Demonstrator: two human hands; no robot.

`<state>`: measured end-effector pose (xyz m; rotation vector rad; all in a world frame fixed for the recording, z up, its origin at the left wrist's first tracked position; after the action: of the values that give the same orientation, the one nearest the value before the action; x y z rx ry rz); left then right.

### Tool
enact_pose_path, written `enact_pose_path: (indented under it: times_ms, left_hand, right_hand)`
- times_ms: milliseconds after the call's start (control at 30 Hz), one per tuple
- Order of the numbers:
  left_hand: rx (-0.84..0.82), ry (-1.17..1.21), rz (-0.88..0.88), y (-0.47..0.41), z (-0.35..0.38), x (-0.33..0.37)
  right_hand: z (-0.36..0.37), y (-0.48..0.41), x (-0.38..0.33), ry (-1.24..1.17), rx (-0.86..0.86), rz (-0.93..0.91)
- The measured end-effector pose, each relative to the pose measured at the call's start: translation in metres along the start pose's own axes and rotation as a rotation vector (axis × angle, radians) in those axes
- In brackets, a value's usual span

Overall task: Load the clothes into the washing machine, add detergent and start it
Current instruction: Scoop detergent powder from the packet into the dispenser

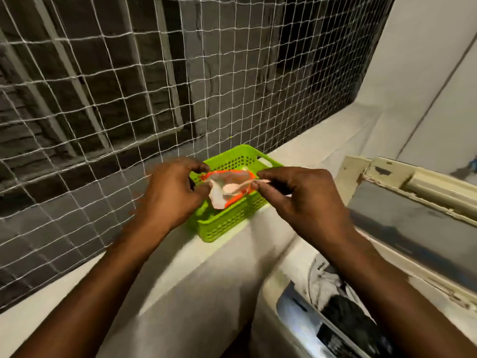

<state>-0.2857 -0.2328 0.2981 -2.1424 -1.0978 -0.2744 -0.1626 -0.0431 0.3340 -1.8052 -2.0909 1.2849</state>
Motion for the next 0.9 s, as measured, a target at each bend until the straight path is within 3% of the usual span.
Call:
enact_pose_path:
  times_ms: [267,500,900]
  left_hand:
    - [-0.045,-0.016,0.029,-0.019,0.018,-0.014]
    - [-0.098,0.020,0.046,-0.032,0.039,-0.029]
    - [-0.117,-0.111,0.163,-0.055,0.054,-0.041]
  right_hand:
    - [0.055,-0.016,-0.008,0.371,-0.134,-0.120]
    - [0.088,-0.031,-0.006,0.654,-0.198,-0.107]
    - [0.136,-0.029,-0.027,0.603,-0.189,-0.173]
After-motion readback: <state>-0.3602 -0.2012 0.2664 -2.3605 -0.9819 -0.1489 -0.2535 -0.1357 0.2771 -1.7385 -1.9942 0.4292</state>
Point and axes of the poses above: each hand's wrist, its own y-axis away from the middle knuckle, its own z-axis out of the palm, x = y × z, the point moved 10 cm from there along -y, towards the middle knuckle, and after that the axes turned 4 degrees about z, right-handed, at the moved point
